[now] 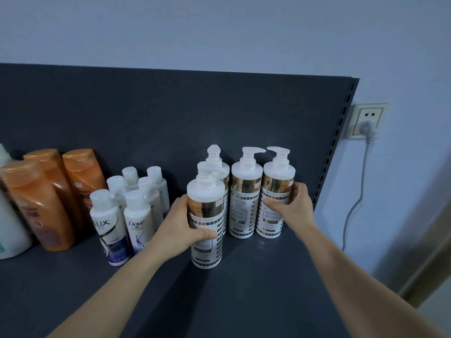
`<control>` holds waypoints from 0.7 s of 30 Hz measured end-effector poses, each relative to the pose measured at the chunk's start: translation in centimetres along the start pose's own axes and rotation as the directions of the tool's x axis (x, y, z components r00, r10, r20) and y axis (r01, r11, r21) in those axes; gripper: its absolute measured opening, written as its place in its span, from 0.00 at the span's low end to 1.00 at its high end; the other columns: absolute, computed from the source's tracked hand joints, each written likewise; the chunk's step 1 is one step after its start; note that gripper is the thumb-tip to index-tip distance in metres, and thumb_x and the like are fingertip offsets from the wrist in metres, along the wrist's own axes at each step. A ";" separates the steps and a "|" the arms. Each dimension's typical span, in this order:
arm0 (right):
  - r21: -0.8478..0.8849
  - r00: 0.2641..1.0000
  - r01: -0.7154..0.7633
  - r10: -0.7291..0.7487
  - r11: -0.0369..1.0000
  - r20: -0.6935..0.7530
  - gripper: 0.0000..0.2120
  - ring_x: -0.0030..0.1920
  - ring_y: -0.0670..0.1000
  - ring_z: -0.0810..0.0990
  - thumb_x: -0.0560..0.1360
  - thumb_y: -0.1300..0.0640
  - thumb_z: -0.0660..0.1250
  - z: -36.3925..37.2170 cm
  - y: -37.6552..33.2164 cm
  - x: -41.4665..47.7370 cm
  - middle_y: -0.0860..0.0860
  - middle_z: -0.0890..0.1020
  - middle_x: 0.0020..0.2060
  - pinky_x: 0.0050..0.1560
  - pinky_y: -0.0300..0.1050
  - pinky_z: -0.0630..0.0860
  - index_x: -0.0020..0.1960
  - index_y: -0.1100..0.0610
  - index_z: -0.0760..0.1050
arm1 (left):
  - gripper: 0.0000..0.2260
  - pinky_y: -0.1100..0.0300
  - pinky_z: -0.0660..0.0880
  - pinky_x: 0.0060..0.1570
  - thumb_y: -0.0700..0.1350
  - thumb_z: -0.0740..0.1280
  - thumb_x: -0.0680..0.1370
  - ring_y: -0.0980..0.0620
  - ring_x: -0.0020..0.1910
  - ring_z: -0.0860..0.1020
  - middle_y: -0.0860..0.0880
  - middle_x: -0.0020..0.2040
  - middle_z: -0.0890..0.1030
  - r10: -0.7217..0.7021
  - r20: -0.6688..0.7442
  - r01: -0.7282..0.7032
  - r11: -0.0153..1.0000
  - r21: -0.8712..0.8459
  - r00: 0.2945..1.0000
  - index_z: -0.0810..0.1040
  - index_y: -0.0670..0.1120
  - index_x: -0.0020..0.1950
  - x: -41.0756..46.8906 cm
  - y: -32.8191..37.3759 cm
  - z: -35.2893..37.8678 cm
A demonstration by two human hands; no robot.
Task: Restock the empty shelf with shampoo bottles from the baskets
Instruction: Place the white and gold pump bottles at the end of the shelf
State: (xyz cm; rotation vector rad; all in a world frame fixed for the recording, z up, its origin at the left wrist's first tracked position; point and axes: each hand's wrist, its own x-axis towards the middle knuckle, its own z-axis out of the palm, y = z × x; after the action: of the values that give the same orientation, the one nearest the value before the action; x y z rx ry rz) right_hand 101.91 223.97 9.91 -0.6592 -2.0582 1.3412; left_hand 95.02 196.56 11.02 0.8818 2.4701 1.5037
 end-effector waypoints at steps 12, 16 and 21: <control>0.001 1.000 0.008 -0.008 1.000 0.027 0.31 0.56 0.49 0.80 0.67 0.56 0.79 0.0 0.7 -0.1 0.45 0.80 0.54 0.60 0.54 0.78 0.66 0.53 0.69 | 0.32 0.57 0.74 0.59 0.36 0.78 0.66 0.57 0.60 0.76 0.51 0.61 0.78 -0.028 0.087 0.042 0.987 -0.157 0.996 0.68 0.53 0.64 0.9 -0.3 0.3; -0.037 1.000 0.005 -0.004 0.999 0.030 0.32 0.57 0.49 0.79 0.68 0.54 0.78 0.0 0.5 -0.4 0.46 0.80 0.56 0.61 0.55 0.77 0.68 0.52 0.68 | 0.32 0.58 0.72 0.60 0.42 0.78 0.65 0.58 0.61 0.75 0.51 0.63 0.75 -0.030 0.072 0.039 0.992 -0.123 0.997 0.68 0.54 0.64 0.7 -0.2 0.5; -0.166 1.000 0.002 0.003 0.986 0.026 0.36 0.64 0.50 0.77 0.68 0.52 0.78 -0.1 0.3 -1.9 0.47 0.77 0.65 0.64 0.55 0.75 0.72 0.50 0.64 | 0.31 0.60 0.71 0.59 0.41 0.77 0.68 0.60 0.60 0.74 0.56 0.60 0.76 0.071 0.016 -0.071 0.997 0.010 0.997 0.67 0.57 0.66 0.1 0.4 0.7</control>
State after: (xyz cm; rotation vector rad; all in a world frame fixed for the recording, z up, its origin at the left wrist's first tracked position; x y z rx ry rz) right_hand 103.37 222.87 9.33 -0.7171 -2.2079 1.1923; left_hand 95.38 197.25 11.07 0.9894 2.4628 1.5015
